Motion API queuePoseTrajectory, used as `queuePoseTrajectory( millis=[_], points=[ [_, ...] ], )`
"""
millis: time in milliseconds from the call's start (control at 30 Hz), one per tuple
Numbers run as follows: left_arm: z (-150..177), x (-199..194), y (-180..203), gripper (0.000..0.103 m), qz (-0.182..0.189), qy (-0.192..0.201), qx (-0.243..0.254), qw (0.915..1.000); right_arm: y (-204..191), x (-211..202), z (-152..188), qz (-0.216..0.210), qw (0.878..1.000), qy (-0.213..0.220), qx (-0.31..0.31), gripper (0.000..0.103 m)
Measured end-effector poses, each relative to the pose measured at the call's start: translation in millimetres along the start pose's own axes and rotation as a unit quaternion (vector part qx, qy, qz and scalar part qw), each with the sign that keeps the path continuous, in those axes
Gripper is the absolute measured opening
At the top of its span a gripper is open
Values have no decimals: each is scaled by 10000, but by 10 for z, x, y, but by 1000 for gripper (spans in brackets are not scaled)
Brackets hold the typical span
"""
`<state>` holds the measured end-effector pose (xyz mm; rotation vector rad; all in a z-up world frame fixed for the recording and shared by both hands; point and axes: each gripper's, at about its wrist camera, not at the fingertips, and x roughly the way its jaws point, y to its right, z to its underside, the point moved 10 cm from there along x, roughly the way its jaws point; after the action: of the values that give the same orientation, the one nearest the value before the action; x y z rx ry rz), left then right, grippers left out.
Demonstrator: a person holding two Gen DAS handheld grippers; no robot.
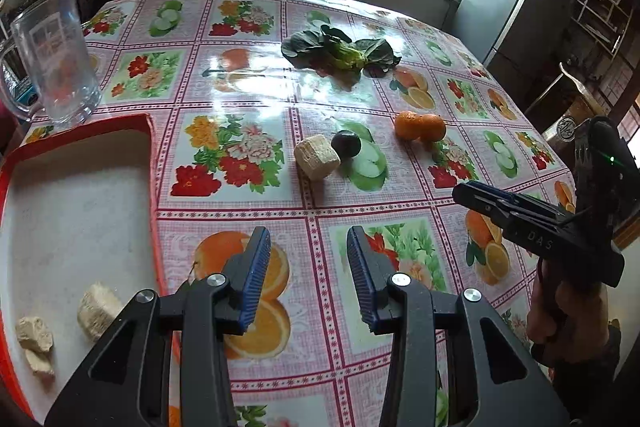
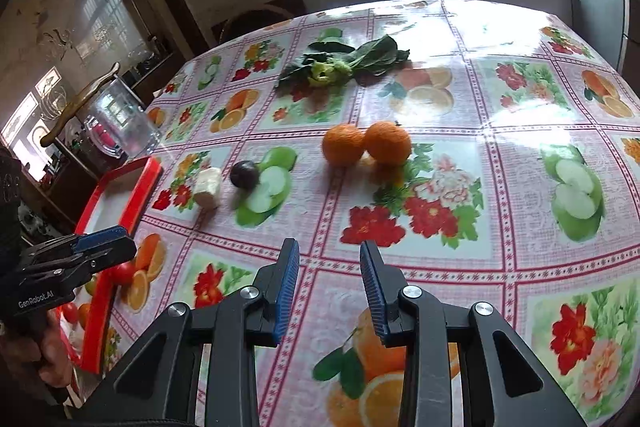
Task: Organize fruits
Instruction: 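Grasp the beige bread cube with the left tool while the right tool grasps an orange, then carry the bread cube and orange into the tray and open both tools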
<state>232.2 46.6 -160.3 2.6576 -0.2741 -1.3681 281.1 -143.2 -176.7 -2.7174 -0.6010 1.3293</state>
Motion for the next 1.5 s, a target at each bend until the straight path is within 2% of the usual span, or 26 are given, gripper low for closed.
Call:
queuePoseTrajectory(
  millis=[133,233,500,600,733,833,1100,1367,1500],
  points=[
    [-111,205,81,38,-147,-94,200,9996,158,154,-188,172,9998,5,-19,34],
    [-212,335,145,38,-119,-137,291,9994,232,262,-327,286,9996,34,-68,34],
    [-396,647,135,38,-175,-261,277,9991,310,479,-496,416,9991,58,-94,34],
    [-386,743,148,38,-130,-349,263,9990,357,499,-507,448,9989,103,-55,29],
    [-339,783,159,28,-86,-377,240,9990,353,436,-455,472,9988,114,-80,26],
    [-301,722,164,28,91,-368,123,9992,303,331,-363,371,9993,102,-37,26],
    [-139,417,139,28,212,-186,28,9996,-95,-39,-104,-67,9997,211,-88,26],
    [43,55,9,28,73,35,7,10000,-579,-195,70,-395,9986,182,-309,26],
    [138,-148,-157,28,148,139,-203,9996,-829,-228,127,-502,9976,140,-456,26]
  ],
)
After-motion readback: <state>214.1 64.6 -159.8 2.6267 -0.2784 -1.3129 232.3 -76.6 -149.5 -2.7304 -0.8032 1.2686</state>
